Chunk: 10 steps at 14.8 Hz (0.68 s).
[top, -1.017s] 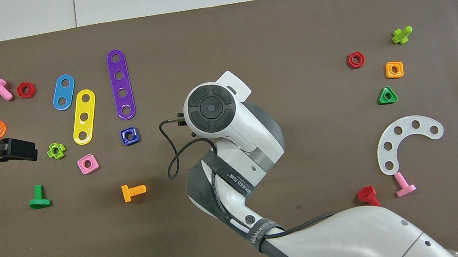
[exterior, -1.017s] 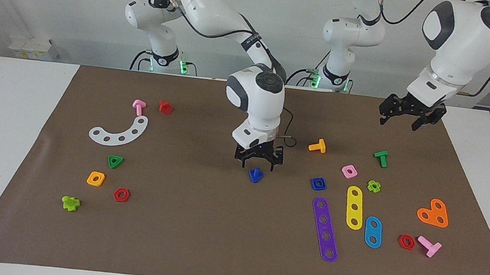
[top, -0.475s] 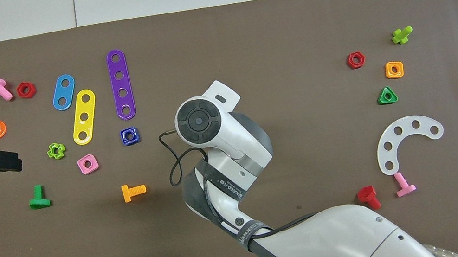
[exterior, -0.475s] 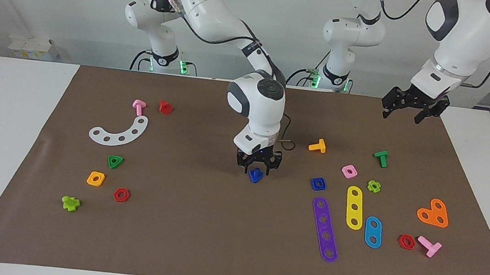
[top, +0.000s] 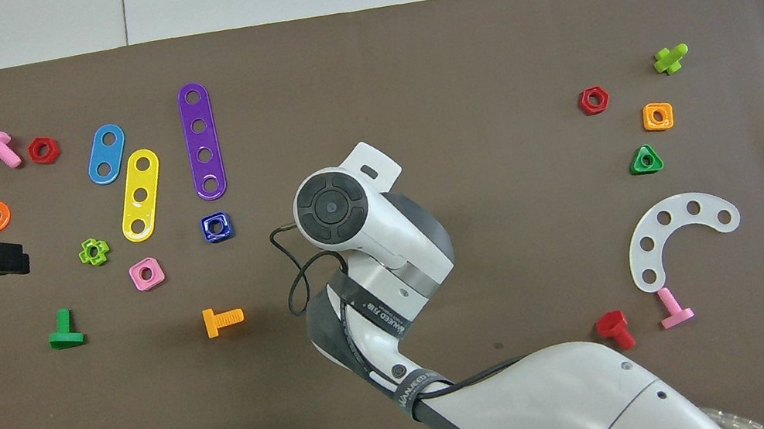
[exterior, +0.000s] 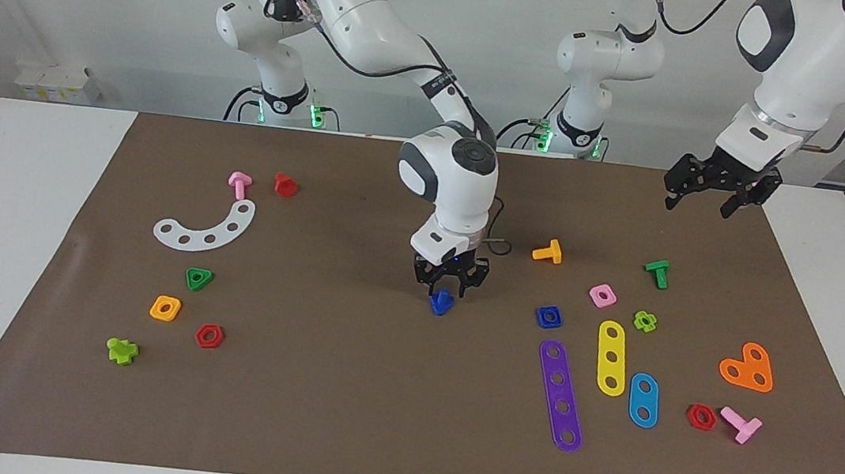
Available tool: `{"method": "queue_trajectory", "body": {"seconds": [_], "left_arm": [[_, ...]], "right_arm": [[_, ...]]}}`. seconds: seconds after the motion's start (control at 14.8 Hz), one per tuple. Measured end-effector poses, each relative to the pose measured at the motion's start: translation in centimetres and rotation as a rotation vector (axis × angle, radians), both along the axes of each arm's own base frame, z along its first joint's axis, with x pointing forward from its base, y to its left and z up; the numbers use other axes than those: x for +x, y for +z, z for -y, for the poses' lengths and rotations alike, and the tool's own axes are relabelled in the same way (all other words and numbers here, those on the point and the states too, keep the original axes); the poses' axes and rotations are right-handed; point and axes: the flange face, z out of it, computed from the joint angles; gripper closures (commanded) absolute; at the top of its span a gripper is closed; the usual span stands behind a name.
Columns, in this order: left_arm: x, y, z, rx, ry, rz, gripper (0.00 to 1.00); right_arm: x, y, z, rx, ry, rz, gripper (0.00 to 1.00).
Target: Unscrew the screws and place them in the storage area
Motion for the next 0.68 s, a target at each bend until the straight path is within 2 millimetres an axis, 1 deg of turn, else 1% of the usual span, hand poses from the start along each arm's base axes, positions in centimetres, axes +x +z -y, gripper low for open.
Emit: {"method": "queue_trajectory", "body": {"seconds": [0.27,0.68], "left_arm": [[0.0,-0.1,-0.3,0.001,0.005,0.001,0.00],[0.0,-0.1,-0.7,0.001,0.012,0.001,0.00]], "right_arm": [[0.3,0.2,0.0,0.018,0.000,0.022,0.58],[0.1,-0.8,0.2,0.024,0.003,0.027,0.60]]}}
